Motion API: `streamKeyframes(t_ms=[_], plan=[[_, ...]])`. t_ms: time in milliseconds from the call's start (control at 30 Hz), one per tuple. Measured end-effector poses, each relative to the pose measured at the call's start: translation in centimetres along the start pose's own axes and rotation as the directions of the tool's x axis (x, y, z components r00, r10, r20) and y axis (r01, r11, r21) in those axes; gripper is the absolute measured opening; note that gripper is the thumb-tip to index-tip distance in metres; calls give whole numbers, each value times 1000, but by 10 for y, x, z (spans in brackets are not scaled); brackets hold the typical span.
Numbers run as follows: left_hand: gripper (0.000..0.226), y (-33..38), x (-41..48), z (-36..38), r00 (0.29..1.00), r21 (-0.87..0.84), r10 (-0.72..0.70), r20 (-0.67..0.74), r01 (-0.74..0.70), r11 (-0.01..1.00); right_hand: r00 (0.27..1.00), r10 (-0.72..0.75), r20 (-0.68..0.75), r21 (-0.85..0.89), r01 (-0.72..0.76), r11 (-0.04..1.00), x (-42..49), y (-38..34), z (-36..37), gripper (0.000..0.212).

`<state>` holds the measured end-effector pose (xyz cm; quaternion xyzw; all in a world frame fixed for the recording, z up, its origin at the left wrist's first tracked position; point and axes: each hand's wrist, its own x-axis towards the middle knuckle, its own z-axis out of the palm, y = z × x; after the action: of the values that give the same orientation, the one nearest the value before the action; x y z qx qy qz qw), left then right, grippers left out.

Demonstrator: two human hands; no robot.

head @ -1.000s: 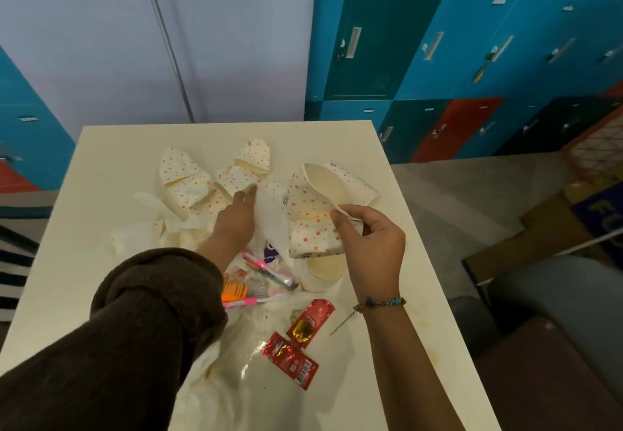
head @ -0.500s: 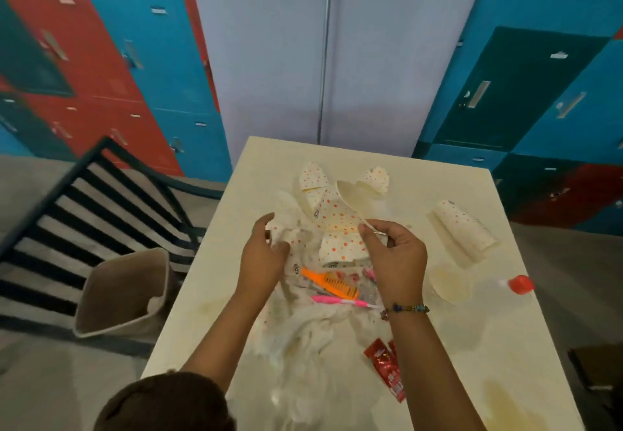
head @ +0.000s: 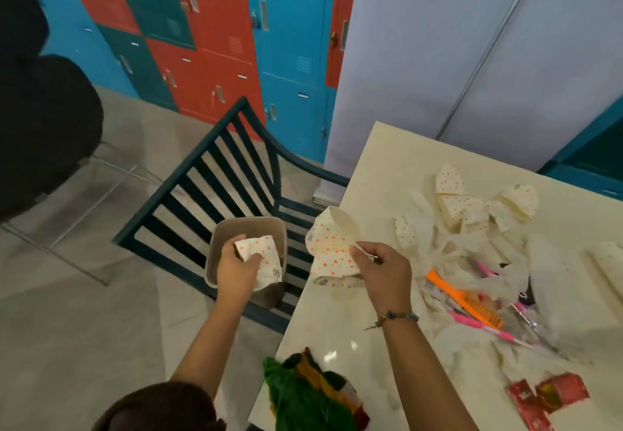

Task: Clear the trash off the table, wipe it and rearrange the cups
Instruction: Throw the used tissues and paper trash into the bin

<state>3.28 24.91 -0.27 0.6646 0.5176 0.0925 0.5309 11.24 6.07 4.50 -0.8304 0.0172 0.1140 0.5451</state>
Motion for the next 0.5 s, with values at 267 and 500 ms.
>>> streamKeyframes(t_ms=[267, 500], plan=[[62, -25, 82, -34, 989, -53, -104, 104, 109, 993, 976, 158, 148, -81, -147, 986, -1, 0, 90, 23], [53, -46, 101, -50, 976, 6, -131, 172, 132, 991, 949, 271, 162, -104, -256, 961, 21, 4, 138, 24]])
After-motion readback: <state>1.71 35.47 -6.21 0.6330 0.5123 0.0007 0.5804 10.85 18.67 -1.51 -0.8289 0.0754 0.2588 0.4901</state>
